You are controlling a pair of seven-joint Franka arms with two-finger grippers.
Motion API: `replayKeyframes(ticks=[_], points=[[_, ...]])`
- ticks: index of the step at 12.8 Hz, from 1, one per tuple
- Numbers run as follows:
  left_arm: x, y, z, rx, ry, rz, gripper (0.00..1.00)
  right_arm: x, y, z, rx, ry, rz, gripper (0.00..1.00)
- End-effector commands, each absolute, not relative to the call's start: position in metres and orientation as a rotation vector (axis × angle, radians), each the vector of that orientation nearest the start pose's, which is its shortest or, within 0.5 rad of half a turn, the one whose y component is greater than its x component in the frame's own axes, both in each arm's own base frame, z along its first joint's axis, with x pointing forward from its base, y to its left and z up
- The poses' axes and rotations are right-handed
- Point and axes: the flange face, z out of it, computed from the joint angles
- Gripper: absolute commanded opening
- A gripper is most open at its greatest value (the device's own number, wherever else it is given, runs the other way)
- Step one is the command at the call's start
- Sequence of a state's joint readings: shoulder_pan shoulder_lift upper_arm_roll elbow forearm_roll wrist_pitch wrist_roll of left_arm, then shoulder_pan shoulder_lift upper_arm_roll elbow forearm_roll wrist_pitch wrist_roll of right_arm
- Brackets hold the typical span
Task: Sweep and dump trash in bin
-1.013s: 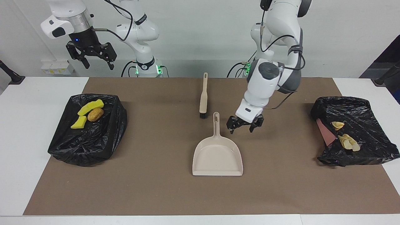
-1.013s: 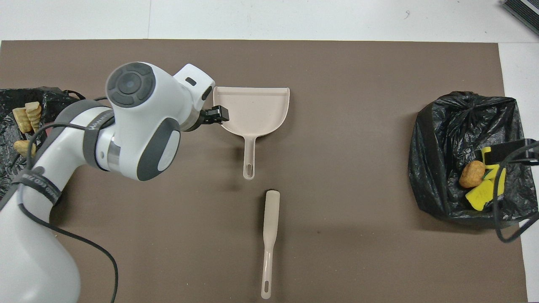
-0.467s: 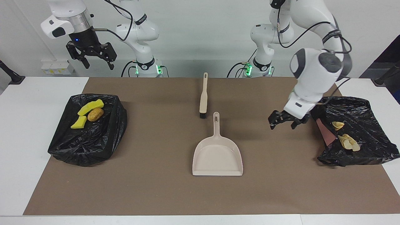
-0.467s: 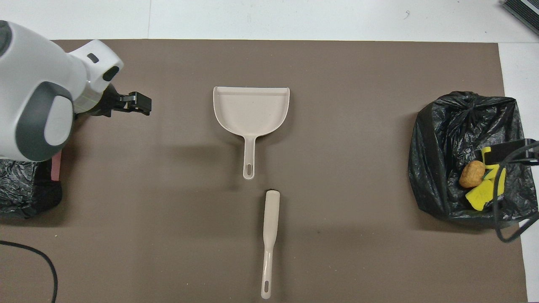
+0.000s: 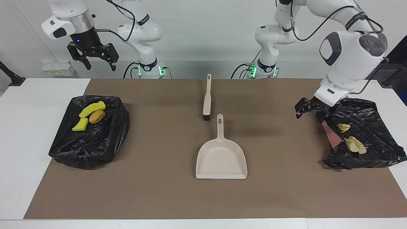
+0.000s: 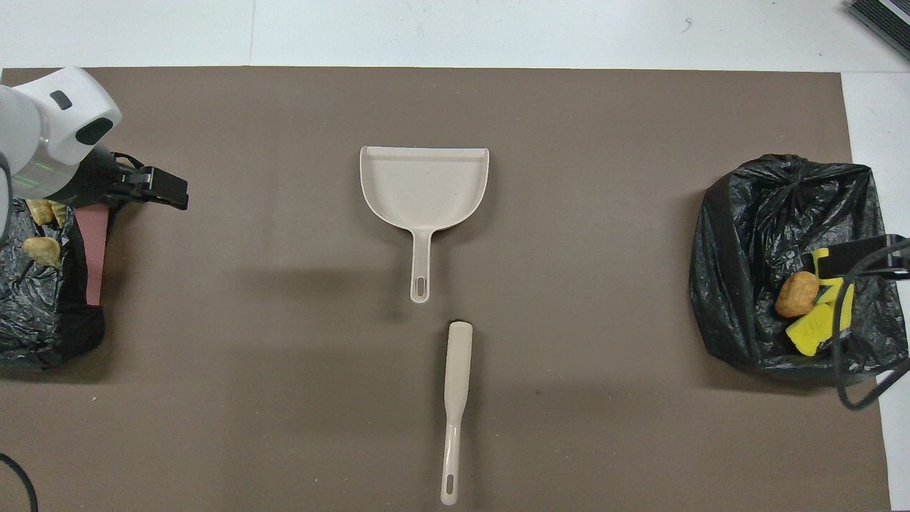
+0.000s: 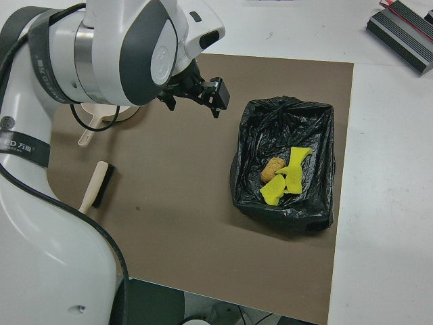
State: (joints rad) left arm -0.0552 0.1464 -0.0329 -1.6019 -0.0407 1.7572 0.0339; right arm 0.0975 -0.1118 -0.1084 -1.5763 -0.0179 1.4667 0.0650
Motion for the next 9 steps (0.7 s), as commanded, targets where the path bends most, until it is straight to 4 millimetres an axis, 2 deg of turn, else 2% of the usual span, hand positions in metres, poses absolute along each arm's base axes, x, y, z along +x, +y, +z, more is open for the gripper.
replayKeyframes(ticks=[1,9], points=[[0.588,-0.048,0.563,-3.127,0.206,0.028,1.0,0.504,-0.013,0.674,-3.125,0.078,-0.006,1.0],[0.564,-0.045,0.592,-3.116,0.24,0.074,1.0,0.504,-0.013,0.674,-3.125,0.078,-0.006,1.0]])
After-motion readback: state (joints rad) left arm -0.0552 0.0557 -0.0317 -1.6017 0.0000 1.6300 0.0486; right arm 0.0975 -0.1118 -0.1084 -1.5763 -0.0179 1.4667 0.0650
